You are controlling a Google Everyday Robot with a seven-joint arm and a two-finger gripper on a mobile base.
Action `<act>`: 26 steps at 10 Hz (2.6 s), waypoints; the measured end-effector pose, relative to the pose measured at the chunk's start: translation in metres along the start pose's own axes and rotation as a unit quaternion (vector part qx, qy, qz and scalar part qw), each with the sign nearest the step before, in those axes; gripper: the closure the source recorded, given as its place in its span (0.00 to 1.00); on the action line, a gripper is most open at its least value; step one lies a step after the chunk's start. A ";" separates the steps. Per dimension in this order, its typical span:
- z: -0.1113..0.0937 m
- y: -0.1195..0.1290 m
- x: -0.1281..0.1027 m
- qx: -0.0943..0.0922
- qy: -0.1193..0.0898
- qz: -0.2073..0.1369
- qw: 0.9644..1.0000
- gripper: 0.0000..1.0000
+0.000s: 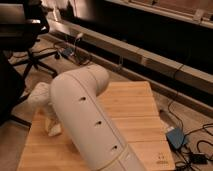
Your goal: Wipe the white sponge on the table
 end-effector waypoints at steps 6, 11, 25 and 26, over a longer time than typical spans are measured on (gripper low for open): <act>-0.013 0.075 -0.009 -0.019 -0.007 -0.068 0.997 0.78; -0.018 0.142 0.038 -0.049 0.007 -0.147 0.988 0.78; 0.017 -0.012 0.101 0.006 0.060 -0.027 0.998 0.78; 0.013 -0.020 0.088 0.009 0.050 -0.016 0.999 0.78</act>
